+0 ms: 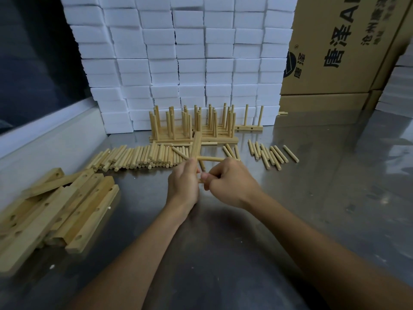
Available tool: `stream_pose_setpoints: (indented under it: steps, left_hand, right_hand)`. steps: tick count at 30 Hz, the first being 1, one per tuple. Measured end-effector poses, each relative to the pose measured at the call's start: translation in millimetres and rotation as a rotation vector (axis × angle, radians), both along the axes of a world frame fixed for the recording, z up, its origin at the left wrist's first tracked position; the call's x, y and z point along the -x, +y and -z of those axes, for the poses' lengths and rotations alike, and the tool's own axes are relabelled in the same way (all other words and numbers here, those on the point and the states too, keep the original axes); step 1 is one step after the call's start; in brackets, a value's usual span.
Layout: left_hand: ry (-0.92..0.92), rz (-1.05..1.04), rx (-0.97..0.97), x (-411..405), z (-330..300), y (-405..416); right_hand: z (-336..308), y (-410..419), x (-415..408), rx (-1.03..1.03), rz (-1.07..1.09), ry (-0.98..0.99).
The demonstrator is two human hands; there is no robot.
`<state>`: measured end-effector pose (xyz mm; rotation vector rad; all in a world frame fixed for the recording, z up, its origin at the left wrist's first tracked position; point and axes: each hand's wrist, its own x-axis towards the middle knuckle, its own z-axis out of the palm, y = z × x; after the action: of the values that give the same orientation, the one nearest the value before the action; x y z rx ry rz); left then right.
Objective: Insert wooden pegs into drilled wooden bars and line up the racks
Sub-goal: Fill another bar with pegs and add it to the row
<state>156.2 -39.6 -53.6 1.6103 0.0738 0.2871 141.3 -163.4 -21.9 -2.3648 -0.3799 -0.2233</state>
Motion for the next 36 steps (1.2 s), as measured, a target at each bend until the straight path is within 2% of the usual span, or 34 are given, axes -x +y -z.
stream_pose_setpoints:
  steps: [5, 8, 14, 18, 23, 27, 31, 36]
  left_hand:
    - [0.032, 0.056, 0.112, 3, -2, 2]
    - [0.059, 0.077, 0.202, 4, -7, 5]
    - [0.126, 0.15, 0.353, 4, -15, 9]
    - [0.114, 0.177, 0.38, 7, -17, 9]
    - [0.097, 0.174, 0.418, 7, -15, 11]
    - [0.073, 0.191, 0.386, 7, -13, 11]
    - [0.077, 0.179, 0.349, 6, -11, 11]
    - [0.072, 0.106, 0.481, 3, -13, 15]
  right_hand:
    - [-1, -9, -6, -0.032, -0.103, -0.019]
    - [-6, -19, -7, -0.211, -0.134, 0.091]
    - [-8, -38, -12, -0.612, -0.051, 0.411]
    - [-3, -40, -15, -0.778, 0.052, 0.437]
    - [1, -32, -15, -0.755, 0.099, 0.444]
    - [2, -26, -9, -0.598, -0.043, 0.476]
    - [6, -22, -8, -0.599, -0.056, 0.424]
    - [9, -29, -16, -0.508, -0.006, 0.33]
